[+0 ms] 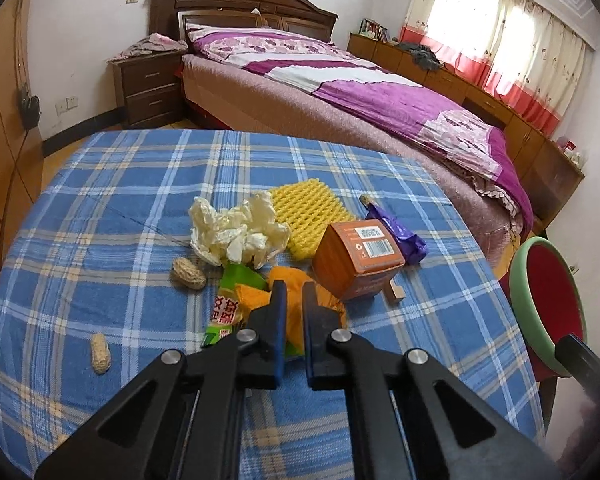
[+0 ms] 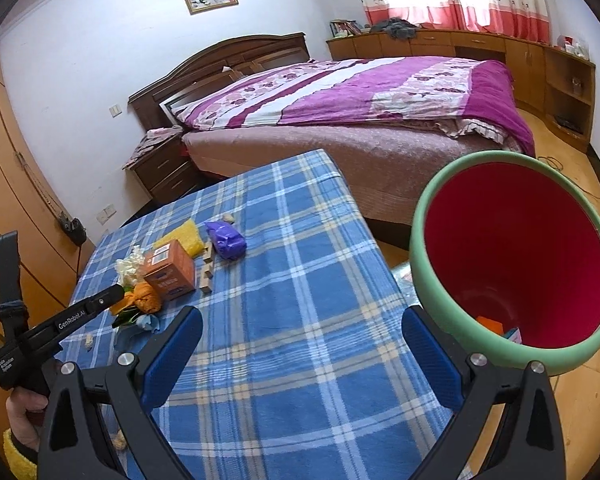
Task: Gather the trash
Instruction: 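Grasp the orange cloth with the left tool and lift it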
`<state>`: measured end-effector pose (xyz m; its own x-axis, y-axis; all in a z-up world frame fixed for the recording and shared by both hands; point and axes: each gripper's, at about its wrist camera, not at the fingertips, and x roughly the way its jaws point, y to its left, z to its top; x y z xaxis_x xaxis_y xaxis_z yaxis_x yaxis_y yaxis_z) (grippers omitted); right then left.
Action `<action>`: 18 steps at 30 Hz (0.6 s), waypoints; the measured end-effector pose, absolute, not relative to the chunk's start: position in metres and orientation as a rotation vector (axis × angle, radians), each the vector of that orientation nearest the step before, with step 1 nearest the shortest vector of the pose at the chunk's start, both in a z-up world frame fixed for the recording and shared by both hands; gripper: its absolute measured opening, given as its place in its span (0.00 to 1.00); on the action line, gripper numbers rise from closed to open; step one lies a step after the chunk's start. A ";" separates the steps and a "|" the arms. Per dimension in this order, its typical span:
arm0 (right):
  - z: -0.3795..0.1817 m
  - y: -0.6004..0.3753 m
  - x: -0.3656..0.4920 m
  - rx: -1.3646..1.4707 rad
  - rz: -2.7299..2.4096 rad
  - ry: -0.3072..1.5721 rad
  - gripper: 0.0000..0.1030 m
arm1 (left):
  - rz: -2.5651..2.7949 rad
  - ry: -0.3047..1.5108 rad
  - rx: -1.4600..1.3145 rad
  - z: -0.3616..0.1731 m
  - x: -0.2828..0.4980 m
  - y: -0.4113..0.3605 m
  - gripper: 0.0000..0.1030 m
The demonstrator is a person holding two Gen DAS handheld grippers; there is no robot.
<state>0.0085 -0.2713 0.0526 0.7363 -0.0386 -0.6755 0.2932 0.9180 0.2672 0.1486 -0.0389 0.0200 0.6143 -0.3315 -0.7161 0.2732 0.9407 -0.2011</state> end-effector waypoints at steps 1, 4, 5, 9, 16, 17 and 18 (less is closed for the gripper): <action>0.053 -0.270 0.008 0.371 -0.184 0.725 0.99 | -0.348 0.841 -0.083 0.020 0.148 -0.037 0.06; 0.052 -0.268 0.008 0.367 -0.180 0.730 0.99 | -0.342 0.845 -0.099 0.018 0.149 -0.036 0.27; 0.052 -0.268 0.008 0.368 -0.180 0.731 0.99 | -0.340 0.843 -0.102 0.018 0.150 -0.036 0.37; 0.051 -0.268 0.008 0.373 -0.182 0.731 0.99 | -0.346 0.836 -0.085 0.018 0.155 -0.044 0.41; 0.047 -0.273 0.007 0.384 -0.189 0.735 0.99 | -0.358 0.902 0.024 0.002 0.166 -0.068 0.41; 0.046 -0.274 0.007 0.387 -0.190 0.736 0.99 | -0.353 0.908 0.025 -0.001 0.166 -0.068 0.41; 0.046 -0.275 0.007 0.389 -0.191 0.737 0.99 | -0.349 0.911 0.024 -0.003 0.166 -0.068 0.42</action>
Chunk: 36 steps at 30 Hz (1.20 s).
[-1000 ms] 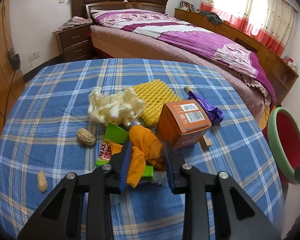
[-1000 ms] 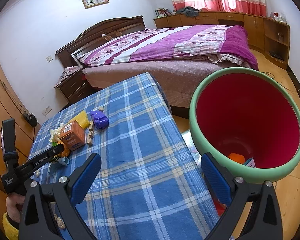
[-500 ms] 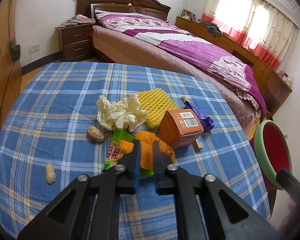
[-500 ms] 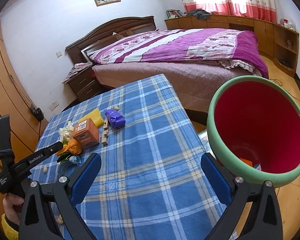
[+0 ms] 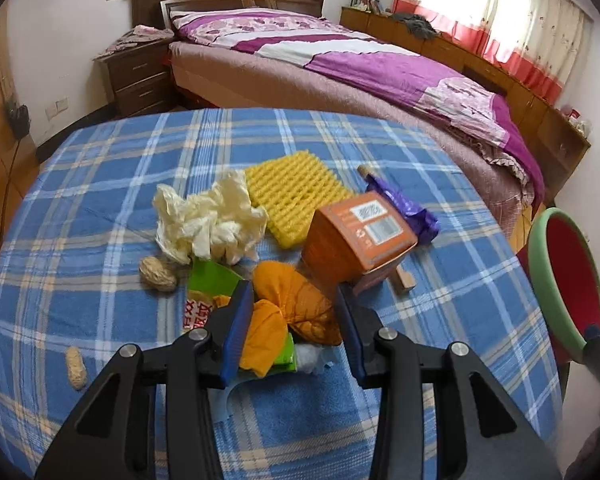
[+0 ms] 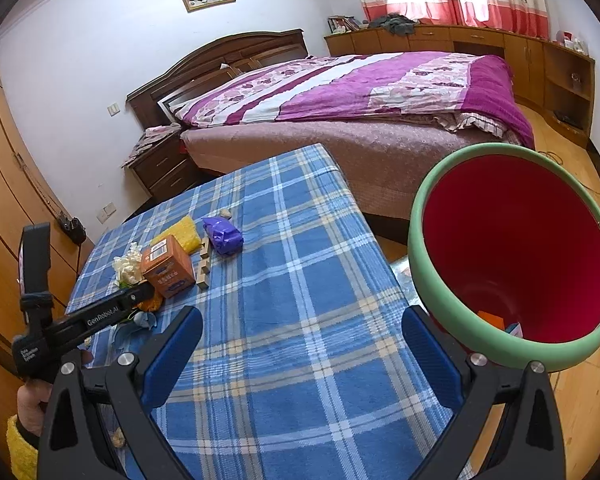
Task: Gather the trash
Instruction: 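Grasp the orange cloth with the left tool and lift it, then grasp the orange cardboard box with the right tool and lift it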
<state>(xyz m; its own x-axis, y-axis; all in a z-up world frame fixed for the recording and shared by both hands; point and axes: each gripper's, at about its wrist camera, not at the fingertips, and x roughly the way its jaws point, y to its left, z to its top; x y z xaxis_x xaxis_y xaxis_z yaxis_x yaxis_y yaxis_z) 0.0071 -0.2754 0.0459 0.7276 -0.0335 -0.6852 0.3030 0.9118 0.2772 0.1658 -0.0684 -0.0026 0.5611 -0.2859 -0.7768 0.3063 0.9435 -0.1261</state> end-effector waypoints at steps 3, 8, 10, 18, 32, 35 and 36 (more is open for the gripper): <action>0.044 -0.276 0.008 0.392 -0.188 0.740 0.99 | -0.347 0.910 0.029 -0.004 0.165 -0.069 0.42; 0.043 -0.274 0.008 0.398 -0.181 0.741 0.99 | -0.353 0.913 0.094 -0.010 0.154 -0.075 0.42; 0.043 -0.274 0.008 0.397 -0.179 0.742 0.99 | -0.348 0.897 0.123 -0.010 0.149 -0.077 0.42; 0.046 -0.271 0.008 0.387 -0.175 0.738 0.99 | -0.355 0.873 0.065 -0.003 0.146 -0.067 0.29; 0.050 -0.228 0.055 0.303 -0.056 0.763 0.99 | -0.313 0.755 -0.176 0.043 0.132 -0.005 0.29; 0.048 -0.212 0.070 0.278 -0.026 0.775 0.99 | -0.257 0.753 -0.182 0.042 0.134 0.009 0.29; 0.047 -0.207 0.075 0.268 -0.017 0.781 0.99 | -0.244 0.758 -0.184 0.040 0.135 0.014 0.29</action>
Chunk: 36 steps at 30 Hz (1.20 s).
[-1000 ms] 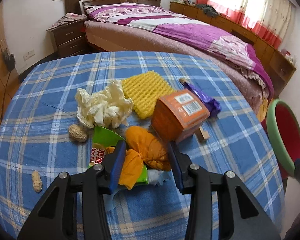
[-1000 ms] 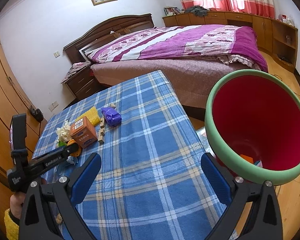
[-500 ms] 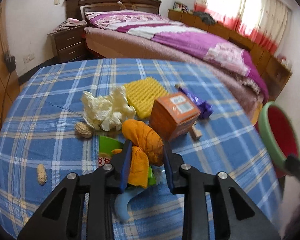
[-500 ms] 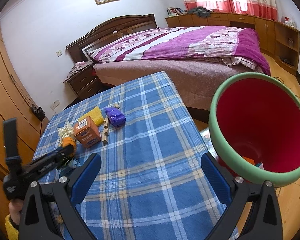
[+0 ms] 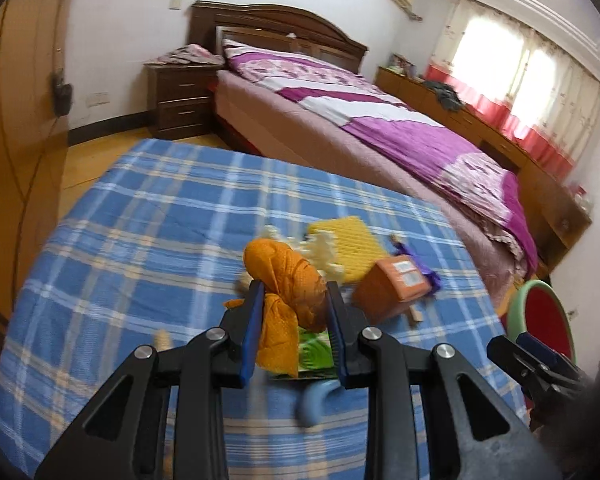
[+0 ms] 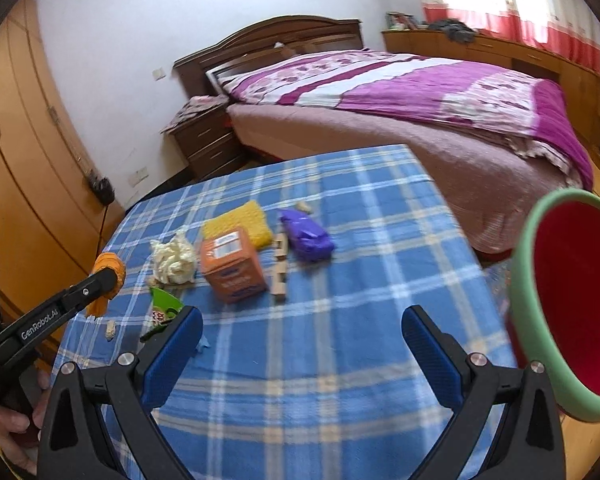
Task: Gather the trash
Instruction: 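Grasp the orange cardboard box with the right tool and lift it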
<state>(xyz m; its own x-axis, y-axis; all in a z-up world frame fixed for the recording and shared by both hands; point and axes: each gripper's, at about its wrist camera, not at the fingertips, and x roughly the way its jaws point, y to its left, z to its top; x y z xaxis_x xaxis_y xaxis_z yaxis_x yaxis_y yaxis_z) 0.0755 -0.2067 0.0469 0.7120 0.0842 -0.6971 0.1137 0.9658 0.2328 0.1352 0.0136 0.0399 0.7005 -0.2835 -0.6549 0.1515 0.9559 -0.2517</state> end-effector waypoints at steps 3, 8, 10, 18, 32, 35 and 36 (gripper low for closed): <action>0.043 -0.195 0.091 0.246 0.005 0.795 0.99 | -0.206 0.773 -0.197 0.033 0.138 0.026 0.29; 0.028 -0.182 0.119 0.221 0.025 0.833 0.99 | -0.154 0.801 -0.208 0.021 0.143 0.039 0.29; 0.022 -0.180 0.127 0.215 0.026 0.845 0.98 | -0.140 0.802 -0.218 0.018 0.144 0.046 0.29; 0.006 -0.171 0.148 0.194 0.033 0.877 0.91 | -0.133 0.811 -0.238 0.011 0.147 0.056 0.29; -0.001 -0.170 0.152 0.175 0.022 0.880 0.26 | -0.143 0.810 -0.245 0.011 0.146 0.057 0.29; -0.001 -0.172 0.151 0.183 0.020 0.881 0.24 | -0.143 0.811 -0.245 0.011 0.145 0.057 0.29; -0.001 -0.173 0.151 0.188 0.021 0.881 0.24 | -0.143 0.810 -0.245 0.011 0.145 0.057 0.29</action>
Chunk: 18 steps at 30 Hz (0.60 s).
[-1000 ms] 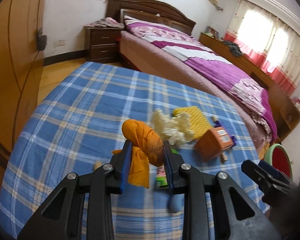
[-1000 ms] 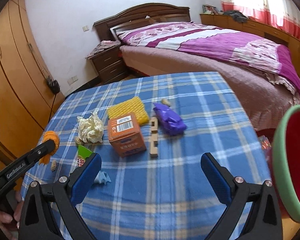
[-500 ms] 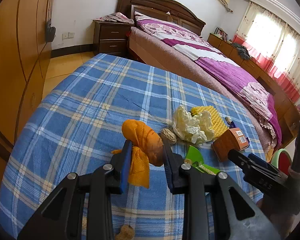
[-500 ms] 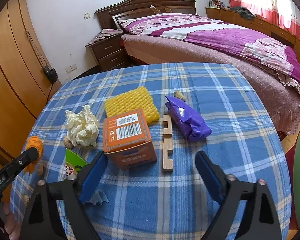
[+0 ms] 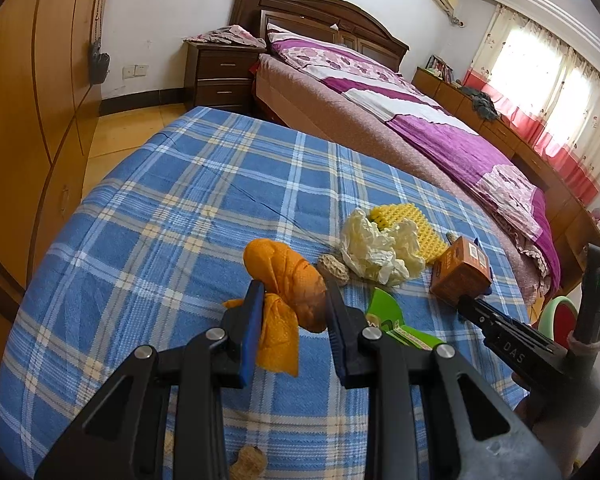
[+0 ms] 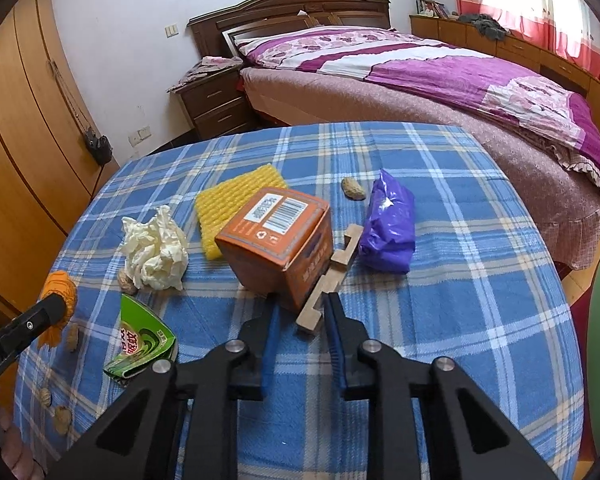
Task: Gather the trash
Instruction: 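Grasp the orange cardboard box with the right tool and lift it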
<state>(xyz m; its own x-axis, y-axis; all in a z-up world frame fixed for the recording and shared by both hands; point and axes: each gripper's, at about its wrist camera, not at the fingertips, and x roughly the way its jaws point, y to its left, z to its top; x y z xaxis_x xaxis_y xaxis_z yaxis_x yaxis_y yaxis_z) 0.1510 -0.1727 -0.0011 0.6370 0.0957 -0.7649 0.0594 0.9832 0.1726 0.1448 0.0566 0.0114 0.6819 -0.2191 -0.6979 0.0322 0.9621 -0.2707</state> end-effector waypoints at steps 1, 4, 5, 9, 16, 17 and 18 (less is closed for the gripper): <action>-0.001 -0.173 0.151 0.195 0.021 0.882 0.24 | -0.143 0.809 -0.247 0.012 0.145 0.057 0.29; 0.002 -0.174 0.149 0.207 0.020 0.876 0.30 | -0.137 0.806 -0.251 0.011 0.145 0.057 0.29; 0.003 -0.174 0.148 0.212 0.020 0.873 0.36 | -0.135 0.805 -0.254 0.012 0.144 0.058 0.29; 0.006 -0.174 0.148 0.238 0.034 0.872 0.63 | -0.122 0.802 -0.261 0.011 0.145 0.061 0.29; 0.012 -0.164 0.163 0.205 0.012 0.861 0.76 | -0.115 0.810 -0.263 0.008 0.148 0.064 0.29; 0.014 -0.163 0.165 0.206 0.011 0.858 0.77 | -0.116 0.811 -0.263 0.008 0.148 0.063 0.29; 0.015 -0.161 0.168 0.209 0.007 0.855 0.78 | -0.117 0.812 -0.264 0.008 0.148 0.063 0.29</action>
